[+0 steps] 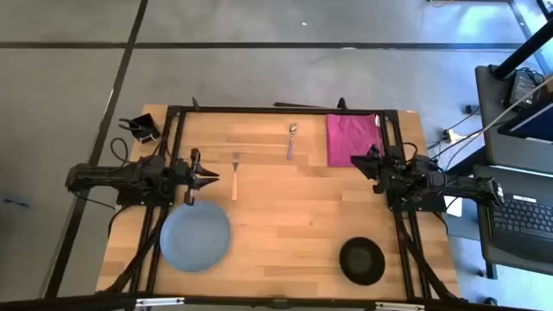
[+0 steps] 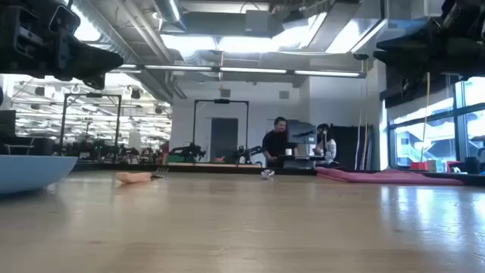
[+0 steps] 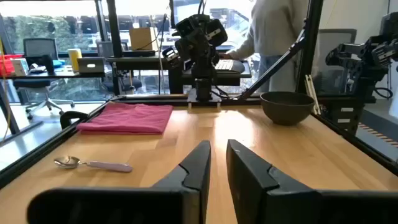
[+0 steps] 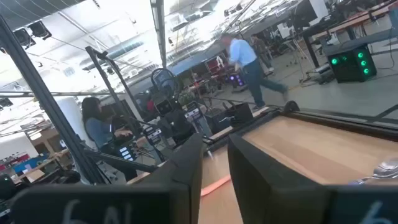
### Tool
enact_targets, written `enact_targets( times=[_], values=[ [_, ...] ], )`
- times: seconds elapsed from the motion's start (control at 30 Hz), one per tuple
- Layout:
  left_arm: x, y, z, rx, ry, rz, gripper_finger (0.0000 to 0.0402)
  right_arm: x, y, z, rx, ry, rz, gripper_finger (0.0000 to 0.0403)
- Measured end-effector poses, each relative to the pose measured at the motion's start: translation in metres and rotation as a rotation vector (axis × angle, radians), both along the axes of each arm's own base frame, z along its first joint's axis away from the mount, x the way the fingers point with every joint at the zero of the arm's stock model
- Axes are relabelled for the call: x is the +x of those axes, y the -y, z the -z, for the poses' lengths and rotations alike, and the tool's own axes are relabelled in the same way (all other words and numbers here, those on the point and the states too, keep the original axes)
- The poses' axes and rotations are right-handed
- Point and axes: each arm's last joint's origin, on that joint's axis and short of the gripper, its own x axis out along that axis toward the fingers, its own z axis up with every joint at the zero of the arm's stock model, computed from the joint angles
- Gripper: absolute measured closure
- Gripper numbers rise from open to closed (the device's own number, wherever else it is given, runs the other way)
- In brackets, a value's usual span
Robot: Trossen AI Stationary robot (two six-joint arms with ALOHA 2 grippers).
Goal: Set table place
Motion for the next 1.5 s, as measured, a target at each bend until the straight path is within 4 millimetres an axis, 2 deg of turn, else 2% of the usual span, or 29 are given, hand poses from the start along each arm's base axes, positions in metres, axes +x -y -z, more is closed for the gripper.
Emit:
enact_targets(
  times=[0.9,1.5],
  values=[
    [0.0000,0.0000,0.0000,0.000,0.000,0.000,0.0401,0.0000,0.0000,0.0000,0.000,0.000,0.001,0.0324],
    [0.0000,0.0000,-0.0001,0.000,0.000,0.000,0.0360,0.0000,0.0000,0.0000,0.000,0.000,0.000,0.0324]
  ],
)
